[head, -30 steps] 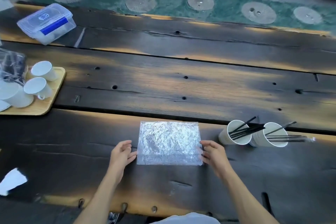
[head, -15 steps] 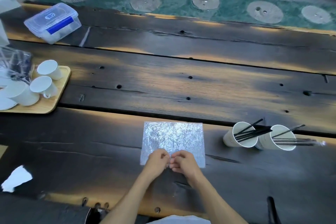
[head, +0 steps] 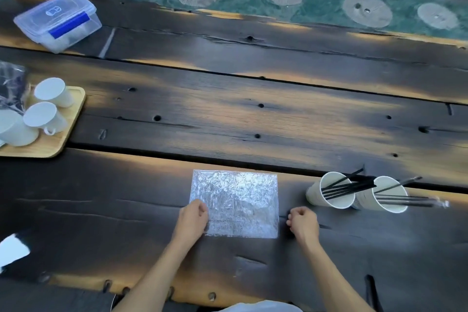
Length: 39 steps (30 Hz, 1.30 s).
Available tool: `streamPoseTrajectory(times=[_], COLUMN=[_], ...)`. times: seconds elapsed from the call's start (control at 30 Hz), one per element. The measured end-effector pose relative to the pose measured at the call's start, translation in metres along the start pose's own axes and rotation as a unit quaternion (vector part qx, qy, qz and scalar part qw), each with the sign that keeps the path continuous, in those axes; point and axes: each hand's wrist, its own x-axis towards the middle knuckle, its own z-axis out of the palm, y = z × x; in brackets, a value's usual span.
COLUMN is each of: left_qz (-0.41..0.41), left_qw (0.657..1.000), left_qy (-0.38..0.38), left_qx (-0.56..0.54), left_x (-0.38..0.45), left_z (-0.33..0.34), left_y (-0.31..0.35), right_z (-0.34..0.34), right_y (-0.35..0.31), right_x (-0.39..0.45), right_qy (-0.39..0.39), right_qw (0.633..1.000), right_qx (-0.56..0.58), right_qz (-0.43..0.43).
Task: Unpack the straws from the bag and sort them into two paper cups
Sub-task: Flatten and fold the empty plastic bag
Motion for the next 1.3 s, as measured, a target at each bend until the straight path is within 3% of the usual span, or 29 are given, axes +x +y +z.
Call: streamPoseTrajectory(times=[0.1,0.17,0.3,0.43,0.83,1.0,1.1,1.2,1.3], left_qz=[0.201,0.253,0.191,0.165,0.164,0.156,0.108,0.023,-0.038], left_qw=[0.952,0.914,0.904,0.906,0.920,0.955,0.993,0.982,0.962], left_qy=[0.027,0.001,-0.091,-0.120,-0.103,-0.091,-0.050,0.014,0.005], left_qx=[0.227,0.319,0.371,0.371,0.339,0.236,-0.026,-0.187,-0.271], left_x=[0.001,0.006,0.014,0.016,0.011,0.013,0.017,0.019,0.022], left_z=[0.009,0.015,0.025,0.026,0.052,0.054,0.038,0.017,0.002], left_y=[0.009,0.016,0.025,0.030,0.045,0.047,0.044,0.034,0.022], right_z=[0.007,0.013,0.026,0.025,0.008,0.029,0.049,0.068,0.084], right_y=[-0.017,-0.027,-0.042,-0.044,-0.075,-0.079,-0.072,-0.064,-0.057], right_x=[-0.006,-0.010,-0.018,-0.019,-0.050,-0.064,-0.067,-0.066,-0.064], right_qy=[0.012,-0.004,-0.049,-0.081,-0.142,-0.211,-0.262,-0.303,-0.314], right_qw=[0.999,1.000,0.997,0.995,0.968,0.946,0.929,0.908,0.892], right_qx=[-0.031,-0.021,0.039,0.041,0.077,0.010,-0.066,-0.159,-0.221], right_qz=[-0.023,-0.011,0.044,0.050,-0.192,-0.246,-0.254,-0.242,-0.238])
